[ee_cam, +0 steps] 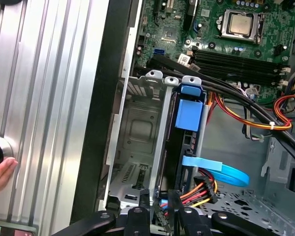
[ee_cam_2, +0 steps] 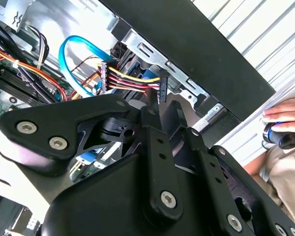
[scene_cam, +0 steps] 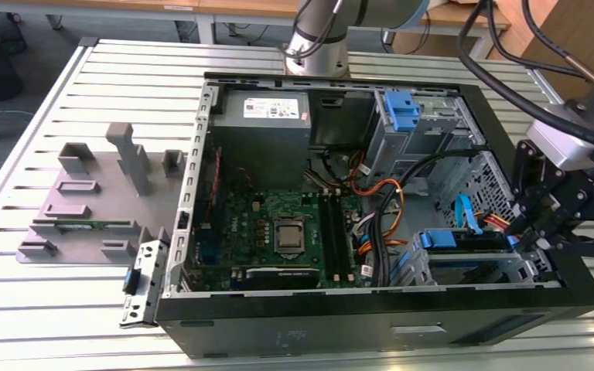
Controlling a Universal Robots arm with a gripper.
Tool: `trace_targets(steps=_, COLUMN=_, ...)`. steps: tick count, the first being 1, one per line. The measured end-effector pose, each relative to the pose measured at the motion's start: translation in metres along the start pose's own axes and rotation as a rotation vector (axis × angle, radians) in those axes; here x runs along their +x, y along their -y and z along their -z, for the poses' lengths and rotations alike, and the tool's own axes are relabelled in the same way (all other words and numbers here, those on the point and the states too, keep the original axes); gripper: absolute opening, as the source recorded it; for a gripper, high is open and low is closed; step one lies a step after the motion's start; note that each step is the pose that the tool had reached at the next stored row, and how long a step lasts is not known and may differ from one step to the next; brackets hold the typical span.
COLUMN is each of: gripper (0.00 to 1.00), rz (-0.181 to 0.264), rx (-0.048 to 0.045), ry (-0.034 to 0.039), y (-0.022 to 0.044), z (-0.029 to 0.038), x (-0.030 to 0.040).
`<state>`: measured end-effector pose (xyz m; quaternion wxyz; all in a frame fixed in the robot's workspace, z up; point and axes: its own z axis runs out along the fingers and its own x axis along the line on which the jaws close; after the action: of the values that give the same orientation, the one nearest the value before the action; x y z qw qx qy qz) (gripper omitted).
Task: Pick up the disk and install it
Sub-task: 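Insert the second disk wire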
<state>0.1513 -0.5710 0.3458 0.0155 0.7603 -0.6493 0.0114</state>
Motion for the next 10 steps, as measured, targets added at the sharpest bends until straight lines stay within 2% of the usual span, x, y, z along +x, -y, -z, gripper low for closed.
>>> trace_targets(steps=10, gripper=0.29, rz=0.001, rx=0.0001, ry=-0.0001, y=0.0003, z=-0.0015, x=-0.0020)
